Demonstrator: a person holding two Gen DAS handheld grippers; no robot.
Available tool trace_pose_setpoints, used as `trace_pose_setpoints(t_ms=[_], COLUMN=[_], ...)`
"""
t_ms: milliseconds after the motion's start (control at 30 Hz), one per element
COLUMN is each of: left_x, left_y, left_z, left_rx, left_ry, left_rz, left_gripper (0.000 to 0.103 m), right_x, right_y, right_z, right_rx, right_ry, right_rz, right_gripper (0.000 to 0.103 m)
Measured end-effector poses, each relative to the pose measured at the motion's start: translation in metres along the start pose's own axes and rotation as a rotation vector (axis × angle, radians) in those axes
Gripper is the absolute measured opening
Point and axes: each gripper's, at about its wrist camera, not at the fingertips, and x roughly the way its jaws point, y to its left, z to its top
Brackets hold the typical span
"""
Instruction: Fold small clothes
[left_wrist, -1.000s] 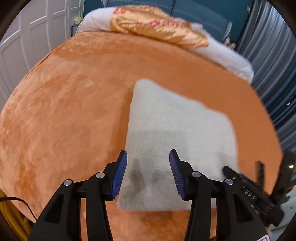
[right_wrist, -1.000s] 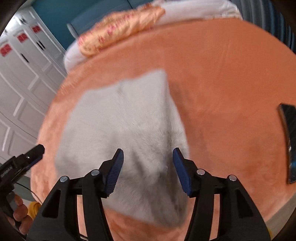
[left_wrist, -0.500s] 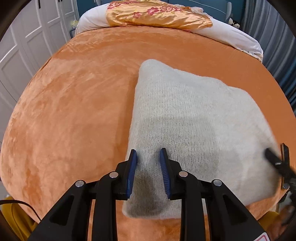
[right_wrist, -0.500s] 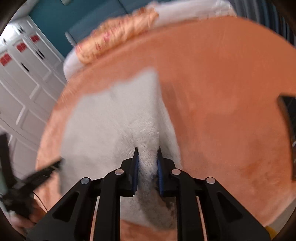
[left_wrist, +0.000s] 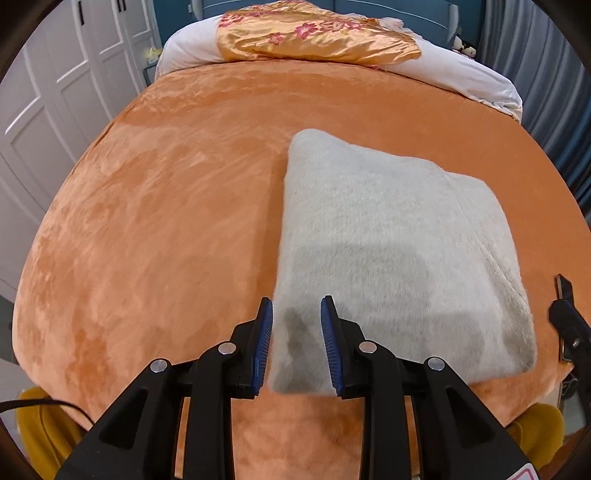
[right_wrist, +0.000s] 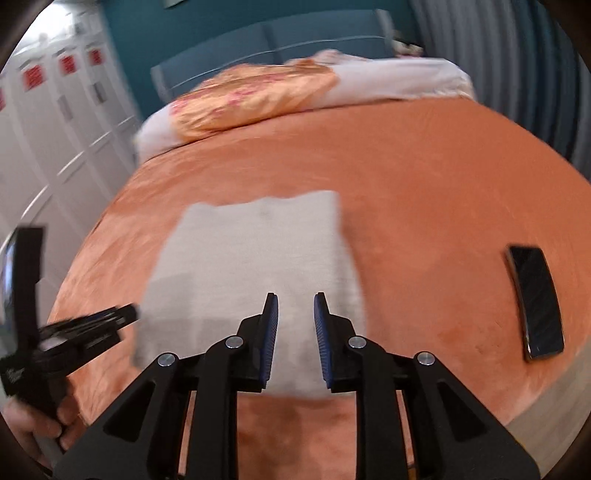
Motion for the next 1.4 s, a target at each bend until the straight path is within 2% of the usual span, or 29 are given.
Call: trace_pose_setpoints(t_ms=[33, 167, 233, 267, 333, 367, 500, 667, 767, 833, 900, 1000, 1067, 1133, 1333, 1400], left_x=[-0.003, -0.011, -0.011, -0.01, -0.008, -0.008, -0.005, -0.007, -0.006, -0.004, -0.004, -0.005, -0.004, -0.003, 0.001, 0.002], left_y=[0.003, 0.014, 0.02, 0.023, 0.029, 0.031, 0.031, 0.022, 0.013, 0.005, -0.001, -0.01, -0.012, -0.013, -0.011, -0.004], left_z=[-0.002, -0.006, -0.009, -0.011, -0.014, -0.016, -0.019, -0.016, -0.012, -0.008, -0.003, 0.007, 0.012, 0.014, 0.005, 0.001], left_rx=[-0.002, 0.005, 0.01, 0.007, -0.002, -0.001, -0.002, -0.001, -0.009, -0.02, -0.035, -0.056, -0.068, -0.077, -0.069, -0.072], left_ry=[0.002, -0.007, -0.004, 0.004, 0.016, 0.019, 0.03, 0.027, 0.029, 0.036, 0.038, 0.027, 0.02, 0.021, 0.042, 0.048], left_rz=[0.009, 0.052, 0.078, 0.087, 0.092, 0.097, 0.095, 0.066, 0.033, 0.006, -0.023, -0.046, -0.055, -0.058, -0.034, -0.025], left_gripper=[0.026, 0.026, 0.026, 0.026, 0.026, 0.026, 0.026, 0.029, 0.034, 0.034, 0.037, 0.045, 0.049, 0.05, 0.05, 0.051], right_x=[0.016, 0.064, 0.107, 0.12, 0.116, 0.112, 0.083, 0.036, 0.028, 0.031, 0.031, 0.033, 0.033, 0.042, 0.064, 0.071], right_y=[0.016, 0.051, 0.067, 0.069, 0.075, 0.077, 0.06, -0.002, -0.038, -0.051, -0.06, -0.071, -0.077, -0.071, -0.067, -0.059], right_z=[0.011, 0.003, -0.019, -0.031, -0.041, -0.04, -0.028, -0.015, -0.005, -0.003, -0.002, -0.008, -0.016, -0.018, -0.025, -0.025], right_rx=[-0.012, -0.053, -0.1, -0.115, -0.168, -0.18, -0.119, 0.033, 0.149, 0.186, 0.194, 0.206, 0.216, 0.233, 0.295, 0.272], right_ry=[0.003, 0.093, 0.236, 0.273, 0.219, 0.226, 0.212, 0.112, 0.094, 0.091, 0.091, 0.095, 0.107, 0.129, 0.216, 0.233], right_rz=[0.019, 0.075, 0.05, 0.035, 0.008, 0.004, 0.04, -0.021, -0.03, -0.044, -0.057, -0.028, 0.001, 0.025, 0.095, 0.079], right_gripper=[0.02, 0.02, 0.02, 0.02, 0.02, 0.02, 0.019, 0.034, 0.04, 0.04, 0.04, 0.04, 0.045, 0.052, 0.056, 0.056])
